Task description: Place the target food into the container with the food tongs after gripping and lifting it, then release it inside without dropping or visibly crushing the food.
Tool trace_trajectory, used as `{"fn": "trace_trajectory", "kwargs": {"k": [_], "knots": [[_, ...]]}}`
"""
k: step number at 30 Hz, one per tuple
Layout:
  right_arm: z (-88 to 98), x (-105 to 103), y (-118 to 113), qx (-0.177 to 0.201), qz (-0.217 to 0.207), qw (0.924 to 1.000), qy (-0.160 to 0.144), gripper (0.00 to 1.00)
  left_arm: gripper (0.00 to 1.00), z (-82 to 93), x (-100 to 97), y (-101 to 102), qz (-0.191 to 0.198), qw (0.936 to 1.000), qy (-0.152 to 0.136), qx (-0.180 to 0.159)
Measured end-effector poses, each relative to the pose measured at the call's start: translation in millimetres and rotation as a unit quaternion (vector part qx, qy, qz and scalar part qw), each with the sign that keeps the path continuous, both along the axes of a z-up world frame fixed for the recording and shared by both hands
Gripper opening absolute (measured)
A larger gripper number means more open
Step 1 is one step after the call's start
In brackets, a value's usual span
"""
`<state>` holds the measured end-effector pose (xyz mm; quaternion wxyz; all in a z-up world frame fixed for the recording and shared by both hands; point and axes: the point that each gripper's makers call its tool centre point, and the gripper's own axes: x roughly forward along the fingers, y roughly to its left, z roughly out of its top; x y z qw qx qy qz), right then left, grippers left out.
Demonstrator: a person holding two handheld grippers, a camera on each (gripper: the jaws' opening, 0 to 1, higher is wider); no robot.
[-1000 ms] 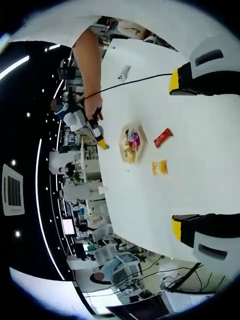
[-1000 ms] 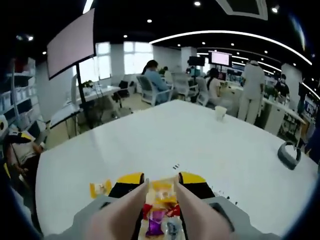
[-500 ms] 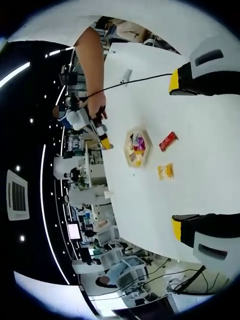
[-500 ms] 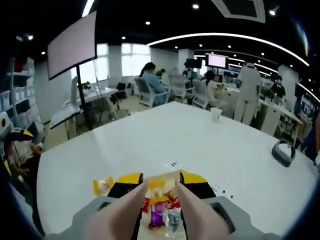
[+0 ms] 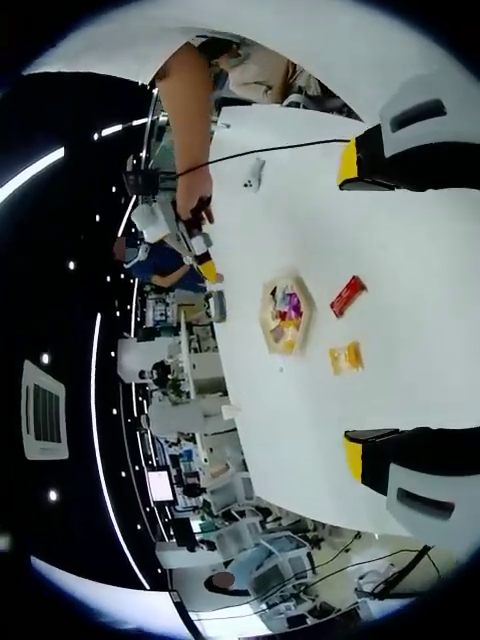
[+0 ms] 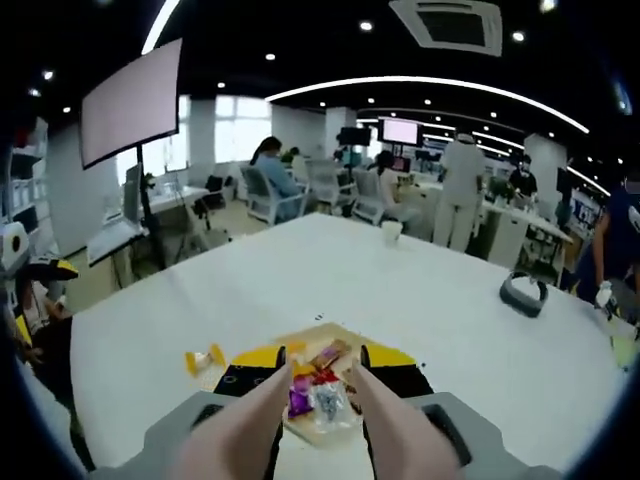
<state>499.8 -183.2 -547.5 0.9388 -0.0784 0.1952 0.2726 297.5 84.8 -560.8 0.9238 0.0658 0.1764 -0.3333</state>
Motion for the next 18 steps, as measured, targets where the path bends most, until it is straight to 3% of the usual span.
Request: {"fn": "trace_trajectory", "kwargs": {"k": [6, 18], "knots": [[-0.6, -39.4, -21.2, 0.003, -0.039, 0.9992, 0.002, 0.3, 0.99, 0.6, -3.0, -8.0, -0.037, 0.9993, -0.005, -0.009], [-12.9, -118.6, -30.3, -0.006, -0.083, 0.9962, 0.027, 0.29, 0.98, -3.6, -10.8, -26.3, -0.118, 0.9929, -0.007, -0.013]]}}
